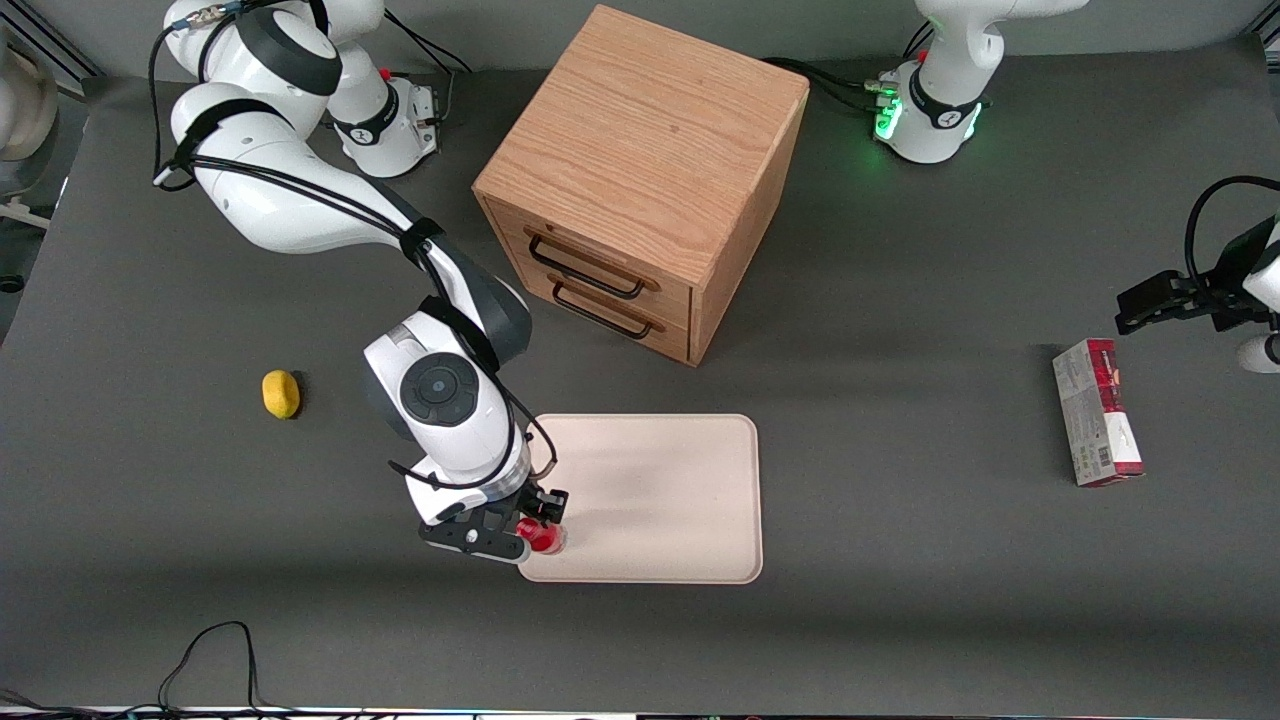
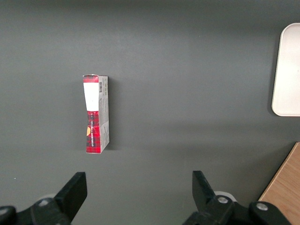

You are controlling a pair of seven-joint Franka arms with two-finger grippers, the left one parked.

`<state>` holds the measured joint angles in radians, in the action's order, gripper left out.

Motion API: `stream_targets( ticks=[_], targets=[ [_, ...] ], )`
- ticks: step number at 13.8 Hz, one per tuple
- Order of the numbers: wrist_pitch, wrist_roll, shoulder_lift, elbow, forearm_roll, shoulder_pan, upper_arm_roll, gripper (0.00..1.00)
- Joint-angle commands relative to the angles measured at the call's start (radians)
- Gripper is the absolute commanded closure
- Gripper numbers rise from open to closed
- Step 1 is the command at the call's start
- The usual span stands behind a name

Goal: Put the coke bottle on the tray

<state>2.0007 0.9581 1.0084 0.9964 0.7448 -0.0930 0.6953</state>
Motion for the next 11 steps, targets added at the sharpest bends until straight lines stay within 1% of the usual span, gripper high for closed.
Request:
stream_targets(
  ticks=[1,3,4,5,6,7,8,9,10,11],
  targets=[
    [0.026,0.005,-0.03,0.001,0.03,0.001,-0.007,0.0],
    [-0.035,0.001,-0.091,0.001,0.009,0.001,-0.008,0.0],
    [-0.104,-0.013,-0.128,0.001,-0.016,0.002,-0.01,0.0],
    [-0.165,-0.066,-0.177,0.007,-0.077,0.007,-0.022,0.0],
    [-0.221,-0.149,-0.242,0.014,-0.191,0.007,-0.084,0.0],
    [-0.253,-0.236,-0.31,0.025,-0.34,0.004,-0.18,0.0],
    [-0.278,-0.331,-0.4,0.074,-0.507,0.003,-0.289,0.0],
    [-0.289,-0.397,-0.491,0.146,-0.622,-0.002,-0.377,0.0],
    [-0.304,-0.453,-0.569,0.225,-0.692,-0.002,-0.449,0.0],
    [-0.318,-0.522,-0.641,0.304,-0.729,-0.002,-0.503,0.0]
  ],
)
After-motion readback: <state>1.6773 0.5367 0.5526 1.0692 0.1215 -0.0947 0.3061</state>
